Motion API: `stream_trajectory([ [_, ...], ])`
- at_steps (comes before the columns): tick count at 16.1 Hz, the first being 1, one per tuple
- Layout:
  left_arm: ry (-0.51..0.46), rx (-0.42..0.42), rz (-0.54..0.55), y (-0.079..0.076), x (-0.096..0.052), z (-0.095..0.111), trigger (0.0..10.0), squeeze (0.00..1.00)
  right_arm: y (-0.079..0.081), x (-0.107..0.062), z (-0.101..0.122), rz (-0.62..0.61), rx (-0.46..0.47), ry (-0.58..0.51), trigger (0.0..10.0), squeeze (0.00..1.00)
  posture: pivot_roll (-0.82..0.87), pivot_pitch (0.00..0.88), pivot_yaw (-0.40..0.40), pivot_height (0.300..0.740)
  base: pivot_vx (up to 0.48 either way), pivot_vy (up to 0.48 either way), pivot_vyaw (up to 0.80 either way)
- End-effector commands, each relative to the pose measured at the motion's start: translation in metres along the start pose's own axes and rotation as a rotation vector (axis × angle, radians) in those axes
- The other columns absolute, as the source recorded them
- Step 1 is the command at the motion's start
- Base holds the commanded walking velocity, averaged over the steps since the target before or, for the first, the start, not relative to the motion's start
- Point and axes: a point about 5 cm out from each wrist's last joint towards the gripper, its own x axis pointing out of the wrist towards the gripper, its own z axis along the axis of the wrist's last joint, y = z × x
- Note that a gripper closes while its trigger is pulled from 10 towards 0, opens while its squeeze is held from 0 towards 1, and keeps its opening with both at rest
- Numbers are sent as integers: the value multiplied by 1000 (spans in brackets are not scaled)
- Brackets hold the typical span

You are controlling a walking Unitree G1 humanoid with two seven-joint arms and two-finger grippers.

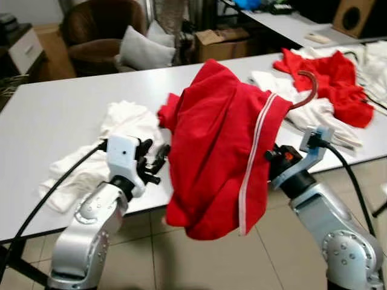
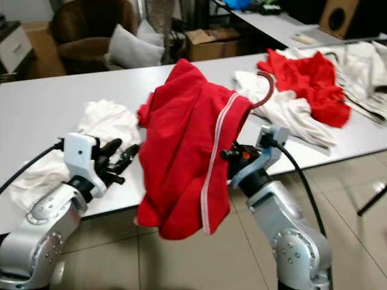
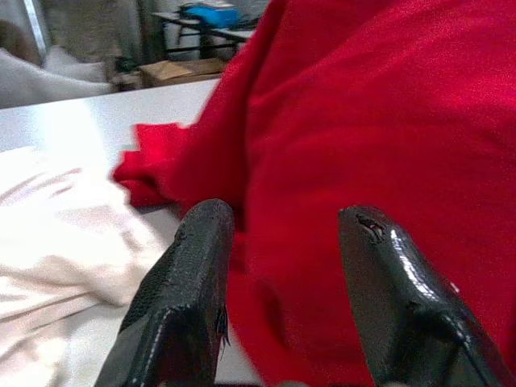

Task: Hang hanger

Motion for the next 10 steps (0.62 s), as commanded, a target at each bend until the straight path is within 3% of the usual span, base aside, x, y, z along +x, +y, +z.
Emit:
stream_trajectory([
  [1,-4,22,15,3,-1,3,10000,0,4,2,3,24,1,-20,10000,0,-62,0,55,740,0,-401,0],
  [5,-1,24,17,8,3,3,10000,0,6,1,2,-1,6,-32,10000,0,-87,0,71,740,0,-439,0],
  [10,6,31,2,2,4,3,10000,0,0,2,4,-14,-2,-33,10000,0,-68,0,71,740,0,-440,0],
])
